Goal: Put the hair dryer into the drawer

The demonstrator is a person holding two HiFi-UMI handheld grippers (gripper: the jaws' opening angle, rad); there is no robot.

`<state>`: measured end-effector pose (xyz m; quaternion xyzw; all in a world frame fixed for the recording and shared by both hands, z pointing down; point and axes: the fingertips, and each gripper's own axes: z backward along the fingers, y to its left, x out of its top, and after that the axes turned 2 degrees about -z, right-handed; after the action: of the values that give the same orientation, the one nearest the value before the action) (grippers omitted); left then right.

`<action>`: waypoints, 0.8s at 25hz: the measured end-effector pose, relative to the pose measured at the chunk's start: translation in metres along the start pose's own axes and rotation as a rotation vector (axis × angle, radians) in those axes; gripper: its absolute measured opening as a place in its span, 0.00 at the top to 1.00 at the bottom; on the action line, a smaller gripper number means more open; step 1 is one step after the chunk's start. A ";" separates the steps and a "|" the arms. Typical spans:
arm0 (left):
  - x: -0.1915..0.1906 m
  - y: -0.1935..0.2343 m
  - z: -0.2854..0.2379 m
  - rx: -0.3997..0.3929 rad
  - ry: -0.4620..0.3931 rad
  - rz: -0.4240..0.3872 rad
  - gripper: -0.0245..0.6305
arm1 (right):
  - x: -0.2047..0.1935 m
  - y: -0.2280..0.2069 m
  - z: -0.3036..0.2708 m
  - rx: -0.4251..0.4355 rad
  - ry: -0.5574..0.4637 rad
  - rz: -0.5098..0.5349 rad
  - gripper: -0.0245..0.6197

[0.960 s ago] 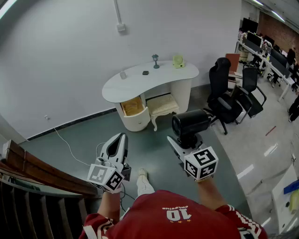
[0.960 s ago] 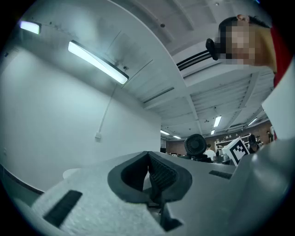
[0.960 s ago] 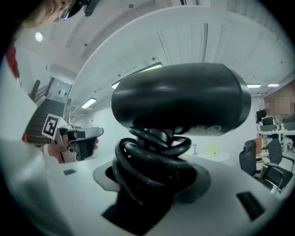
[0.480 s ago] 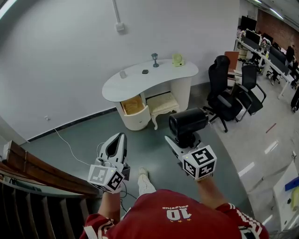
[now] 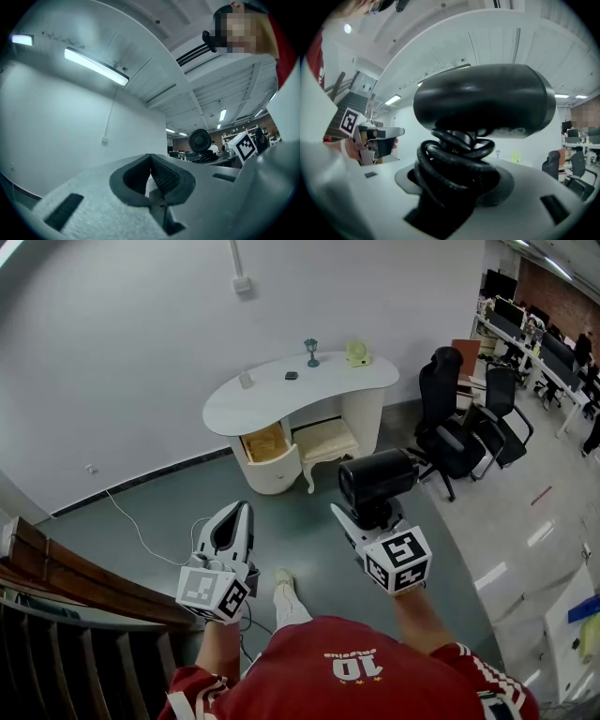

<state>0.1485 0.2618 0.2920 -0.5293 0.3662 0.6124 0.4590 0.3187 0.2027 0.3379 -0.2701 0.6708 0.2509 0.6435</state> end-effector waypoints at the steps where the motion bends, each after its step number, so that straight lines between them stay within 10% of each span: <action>1: -0.002 0.003 -0.001 0.001 0.003 -0.001 0.96 | -0.001 0.000 -0.003 0.004 0.002 -0.005 0.58; 20: -0.047 0.111 -0.051 0.059 0.053 0.065 0.96 | -0.020 -0.015 -0.131 0.053 0.109 -0.127 0.57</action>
<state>0.0596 0.1708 0.3254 -0.5195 0.4131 0.6018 0.4443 0.2341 0.1034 0.3642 -0.3081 0.6929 0.1765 0.6276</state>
